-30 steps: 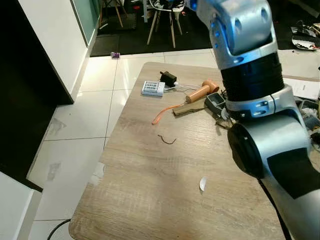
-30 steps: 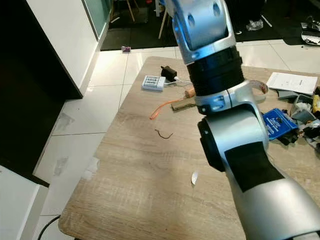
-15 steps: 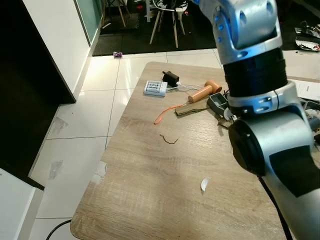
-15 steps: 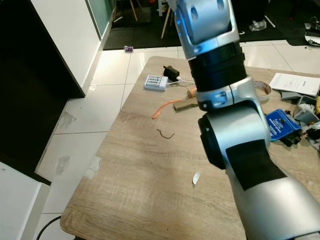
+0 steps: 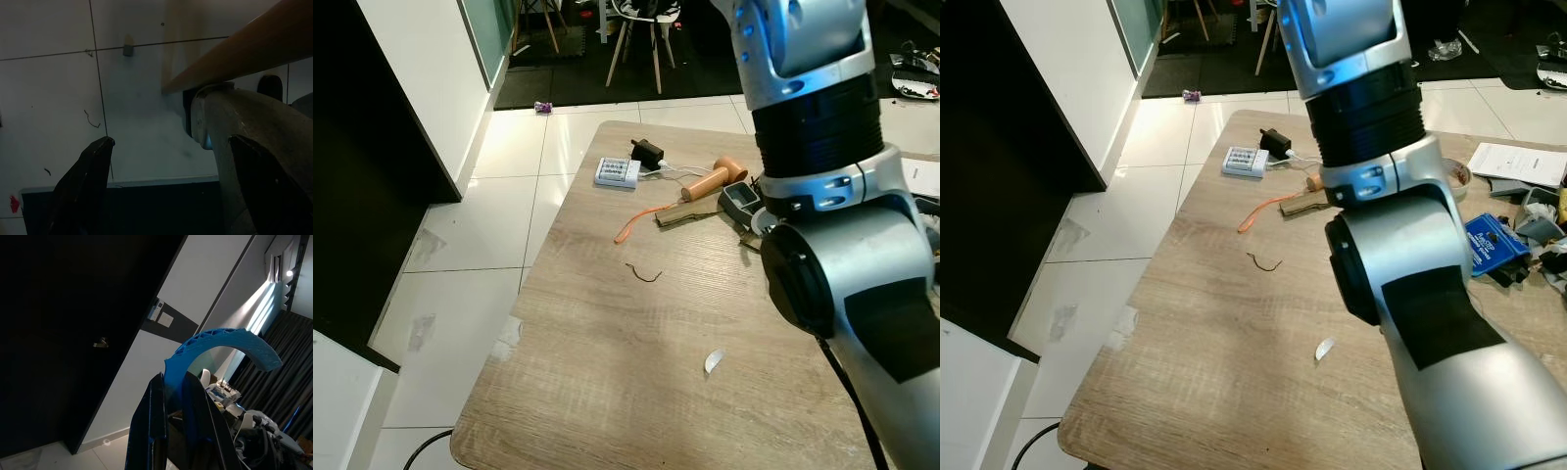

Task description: Picking trash to rubbish bin

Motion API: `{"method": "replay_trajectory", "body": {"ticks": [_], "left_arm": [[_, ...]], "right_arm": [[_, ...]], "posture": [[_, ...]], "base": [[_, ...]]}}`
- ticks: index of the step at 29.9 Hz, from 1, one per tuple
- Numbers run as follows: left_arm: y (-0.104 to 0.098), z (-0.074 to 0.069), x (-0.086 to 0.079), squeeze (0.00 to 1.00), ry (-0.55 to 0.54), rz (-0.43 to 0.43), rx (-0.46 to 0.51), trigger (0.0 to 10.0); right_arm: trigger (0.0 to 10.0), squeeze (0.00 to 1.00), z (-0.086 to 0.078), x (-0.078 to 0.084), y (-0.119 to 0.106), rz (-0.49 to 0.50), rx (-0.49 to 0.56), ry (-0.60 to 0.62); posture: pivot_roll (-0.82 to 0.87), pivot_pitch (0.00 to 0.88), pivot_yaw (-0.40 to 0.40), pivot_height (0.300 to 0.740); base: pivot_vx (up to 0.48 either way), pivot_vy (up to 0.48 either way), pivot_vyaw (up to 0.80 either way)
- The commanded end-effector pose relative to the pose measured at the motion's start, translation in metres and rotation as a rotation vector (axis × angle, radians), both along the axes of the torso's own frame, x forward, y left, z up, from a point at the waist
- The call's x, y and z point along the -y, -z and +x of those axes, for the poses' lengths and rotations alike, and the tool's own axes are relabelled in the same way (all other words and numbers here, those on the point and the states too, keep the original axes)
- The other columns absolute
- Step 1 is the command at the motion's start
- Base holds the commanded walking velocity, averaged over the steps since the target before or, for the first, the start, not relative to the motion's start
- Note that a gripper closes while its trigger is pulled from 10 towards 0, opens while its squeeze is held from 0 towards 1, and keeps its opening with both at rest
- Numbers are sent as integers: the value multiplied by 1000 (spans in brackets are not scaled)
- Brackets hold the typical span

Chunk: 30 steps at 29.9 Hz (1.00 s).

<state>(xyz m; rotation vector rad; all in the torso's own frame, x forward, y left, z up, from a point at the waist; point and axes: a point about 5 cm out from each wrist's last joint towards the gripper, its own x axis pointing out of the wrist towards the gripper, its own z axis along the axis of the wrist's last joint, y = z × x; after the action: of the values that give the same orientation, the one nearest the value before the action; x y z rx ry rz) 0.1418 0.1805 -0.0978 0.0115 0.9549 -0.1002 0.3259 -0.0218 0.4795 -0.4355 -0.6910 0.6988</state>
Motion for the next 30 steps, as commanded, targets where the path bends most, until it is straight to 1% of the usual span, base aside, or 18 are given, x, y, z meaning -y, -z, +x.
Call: {"method": "replay_trajectory", "body": {"ticks": [1, 10, 12, 13, 14, 15, 17, 18, 19, 20, 21, 22, 24, 25, 26, 28, 29, 30], "left_arm": [[4, -11, 4, 0, 8, -7, -38, 10000], [4, -10, 6, 0, 14, -9, -36, 10000], [5, -11, 6, 0, 11, -9, -36, 10000], [5, -11, 6, 0, 8, -9, -37, 10000], [5, -12, 6, 0, -2, -8, -44, 10000], [5, -12, 6, 0, -2, -8, -44, 10000], [6, -14, 6, 0, -15, -7, -53, 10000], [6, -14, 6, 0, -18, -7, -54, 10000], [6, -15, 6, 0, -19, -4, -54, 10000], [6, -15, 6, 0, -19, -4, -54, 10000], [7, -17, 4, 0, -37, 11, -65, 10000], [7, -17, 4, 0, -37, 11, -65, 10000], [8, -19, 2, 0, -41, 21, -74, 10000], [8, -19, 1, 0, -42, 27, -78, 10000], [8, -19, 1, 0, -42, 27, -78, 10000], [8, -20, 0, 0, -44, 37, -83, 10000], [8, -20, -1, 0, -44, 42, -85, 10000], [8, -20, -1, 0, -44, 42, -85, 10000]], "right_arm": [[10000, 0, -5, -3, -7, 1, 21, -21], [10000, 0, -2, 1, -8, 21, 17, 14], [10000, 0, 5, 8, 1, 43, -22, 18], [10000, 0, 10, 12, 8, 63, -61, 13], [10000, 0, 18, 20, 19, 72, -100, 44], [10000, 0, 18, 20, 19, 72, -100, 44], [10000, 0, 31, 30, 40, 85, -170, 88], [10000, 0, 34, 32, 46, 87, -192, 98], [10000, 0, 40, 34, 62, 70, -239, 110], [10000, 0, 40, 34, 62, 70, -239, 110], [10000, 0, 57, 36, 125, 16, -391, 140], [10000, 0, 57, 36, 125, 16, -391, 140], [10000, 0, 62, 37, 175, -15, -495, 157], [10000, 0, 57, 32, 199, -14, -539, 110], [10000, 0, 57, 32, 199, -14, -539, 110], [10000, 0, 44, 21, 227, 20, -605, 8], [10000, 0, 36, 15, 236, 37, -621, -45], [10000, 0, 36, 15, 236, 37, -621, -45]], "posture": [[-80, 116, 49, 740], [-79, 118, 41, 740], [-76, 116, 41, 740], [-75, 115, 41, 740], [-71, 112, 35, 740], [-71, 112, 35, 740], [-68, 105, 25, 740], [-66, 102, 23, 740], [-66, 102, 23, 740], [-66, 102, 23, 740], [-59, 92, 17, 740], [-59, 92, 17, 740], [-52, 90, 13, 740], [-45, 91, 9, 740], [-45, 91, 9, 740], [-43, 92, 5, 740], [-38, 91, 2, 740], [-38, 91, 2, 740]], "base": [[0, 0, 0], [0, 0, 0], [0, 0, 0], [0, 0, 0], [0, 0, 0], [0, 0, 0], [0, 0, 0], [0, 0, 0], [0, 0, 0], [0, 0, 0], [0, 0, 0], [0, 0, 0], [0, 0, 0], [0, 0, 0], [0, 0, 0], [0, 0, 0], [-240, 0, 0], [-240, 0, 0]]}}
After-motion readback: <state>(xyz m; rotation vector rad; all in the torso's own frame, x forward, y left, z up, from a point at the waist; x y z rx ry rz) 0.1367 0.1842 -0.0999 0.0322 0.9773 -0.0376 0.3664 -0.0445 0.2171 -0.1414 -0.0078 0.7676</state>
